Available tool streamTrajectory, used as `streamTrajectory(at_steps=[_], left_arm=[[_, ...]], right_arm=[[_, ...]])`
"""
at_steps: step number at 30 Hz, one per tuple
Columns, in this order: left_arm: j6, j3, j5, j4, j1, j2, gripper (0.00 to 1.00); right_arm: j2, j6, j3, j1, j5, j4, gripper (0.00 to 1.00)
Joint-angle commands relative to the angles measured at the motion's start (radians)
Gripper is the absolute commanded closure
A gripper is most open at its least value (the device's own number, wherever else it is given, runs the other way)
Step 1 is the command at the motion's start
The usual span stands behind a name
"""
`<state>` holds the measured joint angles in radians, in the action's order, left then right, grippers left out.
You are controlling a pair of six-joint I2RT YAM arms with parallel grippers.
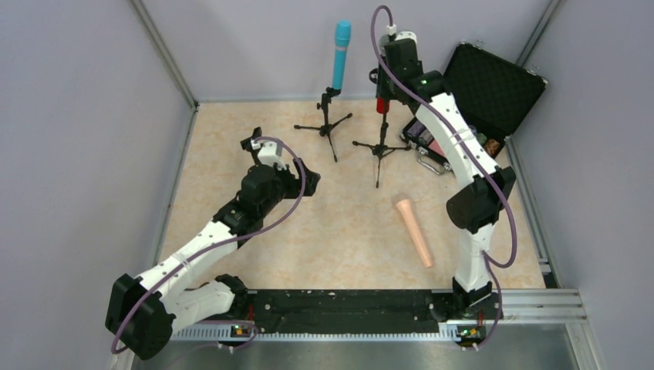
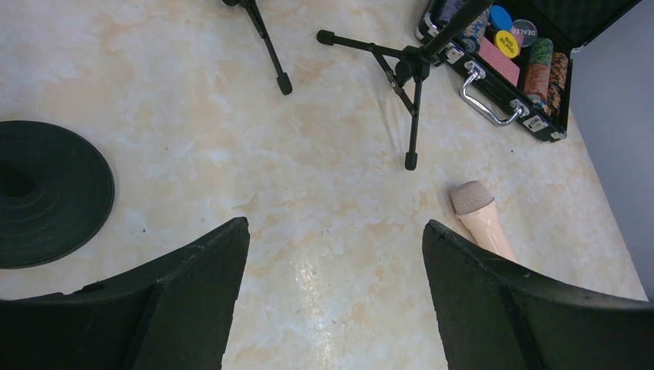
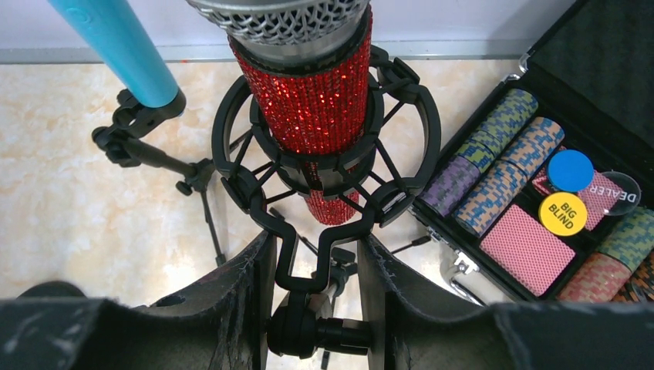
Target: Attach the microphones to the stand
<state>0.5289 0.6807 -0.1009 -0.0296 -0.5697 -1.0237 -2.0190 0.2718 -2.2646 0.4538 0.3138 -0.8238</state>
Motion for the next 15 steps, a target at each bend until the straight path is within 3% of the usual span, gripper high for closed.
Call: streamTrajectory(at_steps=[1,8,15], left_arm=[[0.01,0.013,0.014,-0.018,0.006,0.009,0.13],[0.018,0.011,0.018,-0.009,0.005,0.016,0.13],[0.02,0.005,0.021,-0.015,0.005,0.021,0.13]], right_arm=[[0.042,0.005,0.051,-0.003,0.052,0.033,1.0],[0.084,0.029,0.161,-0.027,-0.057,0.093,1.0],[0.122,0.043,0.255,-0.041,-0.071,0.118,1.0]])
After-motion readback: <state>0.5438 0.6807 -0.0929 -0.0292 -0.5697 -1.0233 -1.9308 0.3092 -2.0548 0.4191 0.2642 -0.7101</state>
